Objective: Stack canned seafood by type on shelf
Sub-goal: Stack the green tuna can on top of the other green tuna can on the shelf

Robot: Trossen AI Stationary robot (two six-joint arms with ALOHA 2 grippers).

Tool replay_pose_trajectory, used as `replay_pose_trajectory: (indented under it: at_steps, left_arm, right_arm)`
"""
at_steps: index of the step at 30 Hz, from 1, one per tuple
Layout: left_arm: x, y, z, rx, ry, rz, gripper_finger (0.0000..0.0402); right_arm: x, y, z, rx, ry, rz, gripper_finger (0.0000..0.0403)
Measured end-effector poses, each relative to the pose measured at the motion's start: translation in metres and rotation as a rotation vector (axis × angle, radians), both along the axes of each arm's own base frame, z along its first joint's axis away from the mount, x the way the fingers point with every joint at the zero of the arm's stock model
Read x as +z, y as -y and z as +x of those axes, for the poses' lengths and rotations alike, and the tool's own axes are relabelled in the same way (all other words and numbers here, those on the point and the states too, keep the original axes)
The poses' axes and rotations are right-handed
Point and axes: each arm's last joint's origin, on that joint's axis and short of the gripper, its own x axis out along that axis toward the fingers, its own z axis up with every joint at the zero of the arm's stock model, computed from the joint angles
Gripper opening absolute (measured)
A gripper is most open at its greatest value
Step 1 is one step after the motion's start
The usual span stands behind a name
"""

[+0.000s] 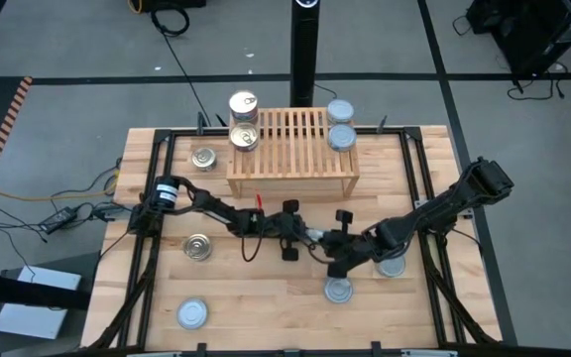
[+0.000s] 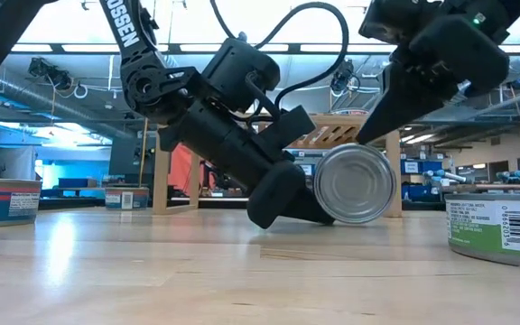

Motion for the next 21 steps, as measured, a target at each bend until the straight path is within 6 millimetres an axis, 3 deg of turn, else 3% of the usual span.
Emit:
replay_pose_trajectory:
  at_steps: [8,21]
  left_arm:
    - [0.0105,0.0035,-0.0069,0.021,-0.068,0.092,0.0008]
    - [0.0098,0.0008,-0.0100,0.083,-0.108,0.143,0.0008]
  right_arm:
    - [-0.0017,0.0025,0.0000,-0.003,-0.019,0.017,0.0011]
    - [-0.0036,0.0016,-0.0004,-0.020,-0.026,0.082,0.0011]
